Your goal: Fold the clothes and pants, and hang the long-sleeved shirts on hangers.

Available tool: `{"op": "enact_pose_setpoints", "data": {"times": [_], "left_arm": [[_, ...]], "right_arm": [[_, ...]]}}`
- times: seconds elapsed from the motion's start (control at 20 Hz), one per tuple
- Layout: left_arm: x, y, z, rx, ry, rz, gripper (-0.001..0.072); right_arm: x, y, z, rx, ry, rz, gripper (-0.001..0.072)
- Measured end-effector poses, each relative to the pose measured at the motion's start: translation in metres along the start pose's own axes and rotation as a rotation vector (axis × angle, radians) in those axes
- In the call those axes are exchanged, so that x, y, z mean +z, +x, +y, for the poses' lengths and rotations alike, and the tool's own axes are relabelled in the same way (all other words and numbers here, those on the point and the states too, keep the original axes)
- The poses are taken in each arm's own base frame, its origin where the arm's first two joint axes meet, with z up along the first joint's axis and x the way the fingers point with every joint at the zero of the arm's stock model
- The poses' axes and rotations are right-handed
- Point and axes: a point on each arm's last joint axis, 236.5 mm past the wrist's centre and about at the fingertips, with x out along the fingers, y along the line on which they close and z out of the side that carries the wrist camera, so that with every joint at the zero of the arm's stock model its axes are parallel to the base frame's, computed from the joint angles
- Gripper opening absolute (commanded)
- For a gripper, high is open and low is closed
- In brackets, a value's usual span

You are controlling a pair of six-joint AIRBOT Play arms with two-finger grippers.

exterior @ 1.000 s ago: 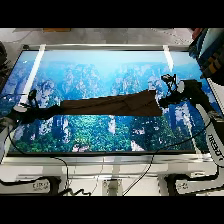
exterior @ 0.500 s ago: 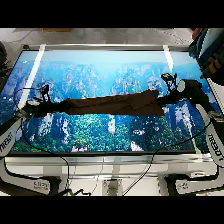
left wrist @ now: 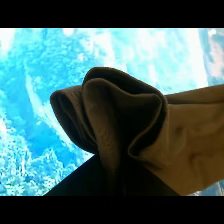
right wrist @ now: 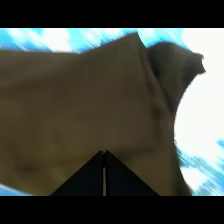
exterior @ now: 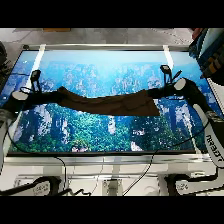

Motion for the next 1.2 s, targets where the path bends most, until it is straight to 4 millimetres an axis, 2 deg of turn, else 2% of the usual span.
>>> {"op": "enact_pose_setpoints", "data": {"times": [0.1,0.25,0.4,0.5,0.65,0.8,0.9,1.0,1.1,1.2], "left_arm": [[0.013,-0.027,-0.016,-0.007,0.026,-0.035,0.0016],[0.034,-0.072,-0.041,-0.012,0.036,-0.116,0.0017],[0.048,-0.11,-0.065,-0.022,0.037,-0.193,0.0017],[0.055,-0.129,-0.077,-0.028,0.043,-0.237,0.0017],[0.059,-0.145,-0.088,-0.036,0.048,-0.268,0.0017],[0.058,-0.145,-0.097,-0.054,0.043,-0.268,0.0017],[0.055,-0.139,-0.106,-0.076,0.047,-0.251,0.0017],[0.049,-0.127,-0.117,-0.105,0.052,-0.218,0.0017],[0.043,-0.106,-0.129,-0.135,0.06,-0.181,0.0017],[0.042,-0.081,-0.145,-0.174,0.047,-0.171,0.0017]], "right_arm": [[0.012,0.01,0.036,0.043,-0.01,-0.053,0.0012],[0.012,0.034,0.104,0.119,0.004,-0.088,0.0012],[-0.009,0.064,0.184,0.219,0.049,-0.081,0.0012],[-0.032,0.081,0.241,0.294,0.076,-0.067,0.0012],[-0.058,0.091,0.313,0.385,0.112,-0.091,0.0011],[-0.064,0.087,0.364,0.455,0.124,-0.132,0.0012],[-0.064,0.082,0.385,0.487,0.125,-0.142,0.0012],[-0.061,0.08,0.39,0.497,0.11,-0.142,0.0012],[-0.057,0.08,0.378,0.475,0.061,-0.123,0.0012],[-0.04,0.076,0.345,0.427,0.018,-0.108,0.0012]]}}
